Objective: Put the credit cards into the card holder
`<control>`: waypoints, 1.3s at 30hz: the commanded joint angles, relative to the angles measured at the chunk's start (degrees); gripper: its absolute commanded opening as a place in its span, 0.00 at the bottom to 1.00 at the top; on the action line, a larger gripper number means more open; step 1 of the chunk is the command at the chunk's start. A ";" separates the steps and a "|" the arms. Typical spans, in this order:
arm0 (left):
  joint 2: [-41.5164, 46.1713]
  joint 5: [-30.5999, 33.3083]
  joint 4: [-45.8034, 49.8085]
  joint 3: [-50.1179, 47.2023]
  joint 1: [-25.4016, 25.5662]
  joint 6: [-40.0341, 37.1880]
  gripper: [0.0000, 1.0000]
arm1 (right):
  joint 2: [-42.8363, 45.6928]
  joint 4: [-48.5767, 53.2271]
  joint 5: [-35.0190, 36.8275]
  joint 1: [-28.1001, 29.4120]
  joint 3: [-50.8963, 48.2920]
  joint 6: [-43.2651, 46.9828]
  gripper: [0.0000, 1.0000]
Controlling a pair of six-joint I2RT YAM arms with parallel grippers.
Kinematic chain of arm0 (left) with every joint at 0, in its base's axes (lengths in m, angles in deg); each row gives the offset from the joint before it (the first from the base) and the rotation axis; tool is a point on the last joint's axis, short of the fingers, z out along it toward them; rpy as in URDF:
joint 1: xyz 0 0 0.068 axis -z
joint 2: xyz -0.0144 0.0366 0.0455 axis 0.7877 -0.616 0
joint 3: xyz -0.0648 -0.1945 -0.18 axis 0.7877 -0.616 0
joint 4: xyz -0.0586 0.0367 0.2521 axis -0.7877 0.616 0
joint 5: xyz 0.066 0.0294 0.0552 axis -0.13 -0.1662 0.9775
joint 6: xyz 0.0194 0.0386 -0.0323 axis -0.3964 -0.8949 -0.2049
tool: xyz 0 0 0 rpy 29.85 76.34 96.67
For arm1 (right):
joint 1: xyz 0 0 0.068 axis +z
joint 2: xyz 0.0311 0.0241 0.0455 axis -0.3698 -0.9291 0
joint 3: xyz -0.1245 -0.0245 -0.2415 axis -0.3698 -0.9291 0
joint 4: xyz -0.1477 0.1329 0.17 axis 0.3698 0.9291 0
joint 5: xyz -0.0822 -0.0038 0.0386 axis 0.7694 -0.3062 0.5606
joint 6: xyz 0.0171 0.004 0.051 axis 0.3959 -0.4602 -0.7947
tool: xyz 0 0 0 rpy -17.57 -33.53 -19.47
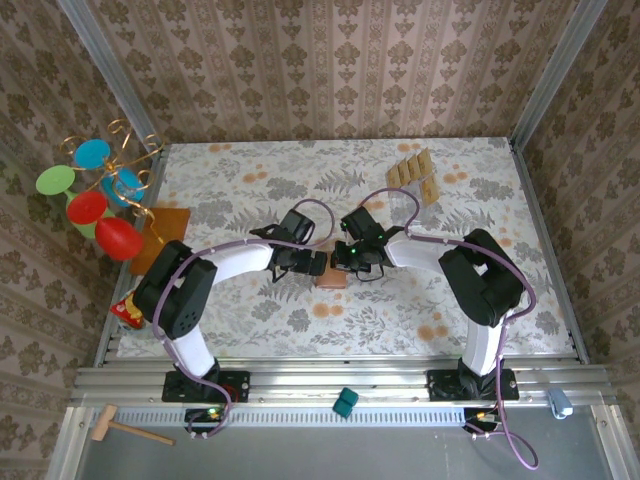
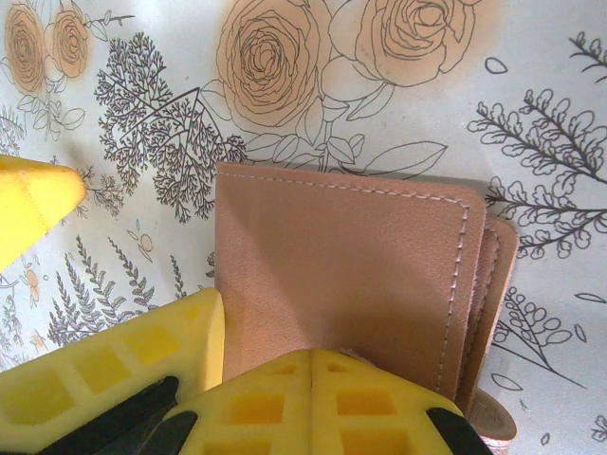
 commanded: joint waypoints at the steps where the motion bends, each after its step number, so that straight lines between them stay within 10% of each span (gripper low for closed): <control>1: -0.11 -0.82 1.43 -1.70 0.23 -0.02 1.00 | -0.03 0.44 -0.27 -0.06 0.07 -0.72 0.00; 29: -2.69 -0.89 -0.64 -3.35 1.25 -0.16 0.96 | 4.15 -0.59 -1.42 -0.20 1.54 -1.23 0.01; 39: -2.54 -1.14 -1.25 -3.21 1.58 0.19 0.96 | 14.21 21.23 13.16 -0.51 4.93 5.60 0.35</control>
